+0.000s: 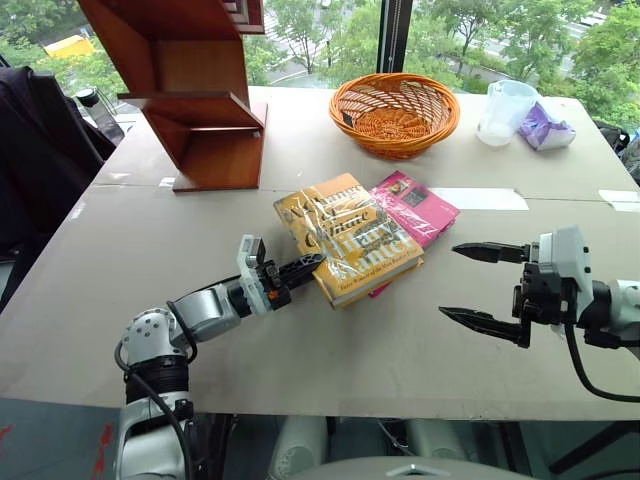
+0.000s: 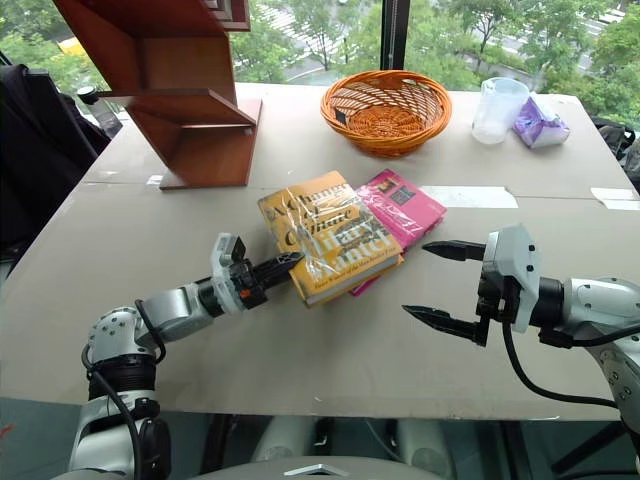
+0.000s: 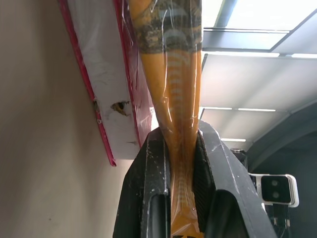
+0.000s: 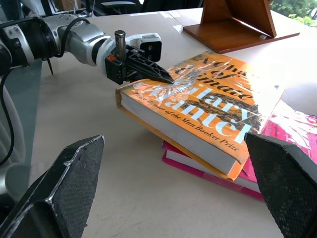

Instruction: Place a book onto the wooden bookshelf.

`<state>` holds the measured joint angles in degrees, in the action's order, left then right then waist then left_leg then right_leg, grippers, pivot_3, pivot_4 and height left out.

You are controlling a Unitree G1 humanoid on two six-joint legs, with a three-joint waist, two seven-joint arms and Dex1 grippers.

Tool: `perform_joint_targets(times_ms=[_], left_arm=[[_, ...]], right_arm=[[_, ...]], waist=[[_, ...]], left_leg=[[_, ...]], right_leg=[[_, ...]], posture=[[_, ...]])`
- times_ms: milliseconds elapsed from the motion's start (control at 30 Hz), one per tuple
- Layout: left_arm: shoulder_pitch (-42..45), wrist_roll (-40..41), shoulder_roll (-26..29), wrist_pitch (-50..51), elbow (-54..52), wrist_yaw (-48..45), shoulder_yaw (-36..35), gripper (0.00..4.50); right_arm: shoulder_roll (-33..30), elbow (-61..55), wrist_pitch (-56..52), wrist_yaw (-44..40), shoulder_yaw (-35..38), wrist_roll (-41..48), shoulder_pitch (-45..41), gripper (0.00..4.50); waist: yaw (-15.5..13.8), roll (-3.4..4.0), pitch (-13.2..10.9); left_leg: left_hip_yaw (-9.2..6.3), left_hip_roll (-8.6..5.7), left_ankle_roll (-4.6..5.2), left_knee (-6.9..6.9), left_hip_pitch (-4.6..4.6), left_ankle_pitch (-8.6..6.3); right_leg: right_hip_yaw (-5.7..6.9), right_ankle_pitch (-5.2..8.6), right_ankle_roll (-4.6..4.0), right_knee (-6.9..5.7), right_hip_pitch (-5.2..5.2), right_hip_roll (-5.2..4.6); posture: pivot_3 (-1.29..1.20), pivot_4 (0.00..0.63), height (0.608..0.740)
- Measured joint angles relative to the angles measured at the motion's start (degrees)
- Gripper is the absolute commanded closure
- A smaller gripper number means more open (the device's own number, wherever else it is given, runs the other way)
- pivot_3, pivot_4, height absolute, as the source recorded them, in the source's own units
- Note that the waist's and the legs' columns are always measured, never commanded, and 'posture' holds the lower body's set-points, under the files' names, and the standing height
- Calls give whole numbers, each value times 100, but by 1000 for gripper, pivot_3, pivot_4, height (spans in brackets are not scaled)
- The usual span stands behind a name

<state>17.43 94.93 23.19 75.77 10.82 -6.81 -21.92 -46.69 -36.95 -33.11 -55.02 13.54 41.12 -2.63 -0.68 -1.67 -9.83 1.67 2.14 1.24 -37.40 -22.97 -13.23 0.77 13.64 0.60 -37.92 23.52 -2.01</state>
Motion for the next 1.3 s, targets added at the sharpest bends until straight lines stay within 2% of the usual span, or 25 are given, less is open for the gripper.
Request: perform_joint_targets(times_ms=[133, 200, 267, 333, 367, 433, 500, 567, 733, 933, 1100, 1300], left_arm=[[-72, -1408, 550, -1138, -1731, -954, -17, 4463], [145, -1918, 711, -1876, -2499, -1393, -159, 4463], [396, -2657, 1111, -2538, -3109, -1792, -20, 4463], [572, -3776, 1900, -3236, -3645, -2255, 385, 4463], [644, -4778, 2711, -3797, -3892, -2622, 860, 4463], [739, -6120, 3645, -4595, -4023, -3037, 1423, 4463], [1012, -7070, 3944, -5112, -3898, -3068, 1677, 4463], [1368, -8051, 4187, -5547, -3674, -2668, 1672, 4463], [1227, -10351, 5507, -6634, -2950, -2161, 1246, 4463], [1084, -11286, 5634, -7360, -2068, -2129, 1370, 4463], [867, -11344, 5662, -7236, -1123, -2701, 1441, 4463], [2042, -11435, 5516, -7754, -60, -3214, 2146, 4463]], right_arm=[[213, 257, 25, 48, 50, 315, -447, 0], [578, 605, 159, 73, 133, 610, -837, 0], [926, 929, 256, 185, 225, 900, -1233, 0], [1159, 1239, 349, 221, 318, 1109, -1483, 0], [1245, 1457, 390, 174, 308, 1157, -1608, 0], [1304, 1749, 465, 85, 305, 1164, -1772, 0], [1357, 2054, 510, -2, 305, 1163, -1994, 0], [1524, 2411, 533, -2, 292, 1201, -2410, 0], [1722, 2930, 547, 38, 293, 1289, -3117, 0], [1891, 3167, 672, -72, 51, 1066, -3233, 0], [1896, 3183, 759, -36, 66, 973, -3252, 0], [1950, 2926, 835, 33, -4, 905, -3216, 0]], waist=[[-4, -15, -15], [-11, -12, -17], [-17, -14, -19], [-18, -13, -19], [-16, -11, -20], [-12, 9, -26], [-13, 14, -32], [11, -4, -45], [107, -1, -50], [71, 5, -54], [129, 1, -58], [101, 3, -57]], left_leg=[[-4, 8, -3, 4, -4, 0], [0, 7, -3, 5, -4, 0], [0, 4, -2, 6, -8, 0], [7, -1, -2, 12, -9, 0], [18, -2, -2, 23, -7, 0], [42, -5, 0, 35, -2, -1], [53, -3, 1, 38, -5, -1], [55, 5, 1, 32, -26, -1], [71, 16, 1, 43, -59, -1], [104, 16, 0, 40, -93, 0], [113, 18, 1, 32, -93, 0], [109, 13, 1, 18, -84, 0]], right_leg=[[1, -7, -19, 3, 7, 3], [-1, -7, -20, 5, 6, 2], [-1, -8, -20, 10, 6, 12], [-5, -7, -19, 18, 6, 21], [-12, -7, -19, 24, 6, 23], [-20, -6, -14, 34, 10, 20], [-20, -6, -12, 35, 20, 20], [-16, -18, 7, 29, 41, 31], [-14, -21, 14, 19, 85, 37], [-17, -23, 17, 4, 129, 31], [-17, -25, 23, 2, 131, 25], [-17, -28, 26, -19, 128, 31]], posture=[[0, 150, 739], [0, 150, 739], [0, 150, 739], [0, 150, 739], [0, 150, 739], [0, 150, 739], [0, 150, 739], [0, 150, 739], [0, 150, 739], [0, 150, 739], [0, 150, 739], [0, 150, 739]])
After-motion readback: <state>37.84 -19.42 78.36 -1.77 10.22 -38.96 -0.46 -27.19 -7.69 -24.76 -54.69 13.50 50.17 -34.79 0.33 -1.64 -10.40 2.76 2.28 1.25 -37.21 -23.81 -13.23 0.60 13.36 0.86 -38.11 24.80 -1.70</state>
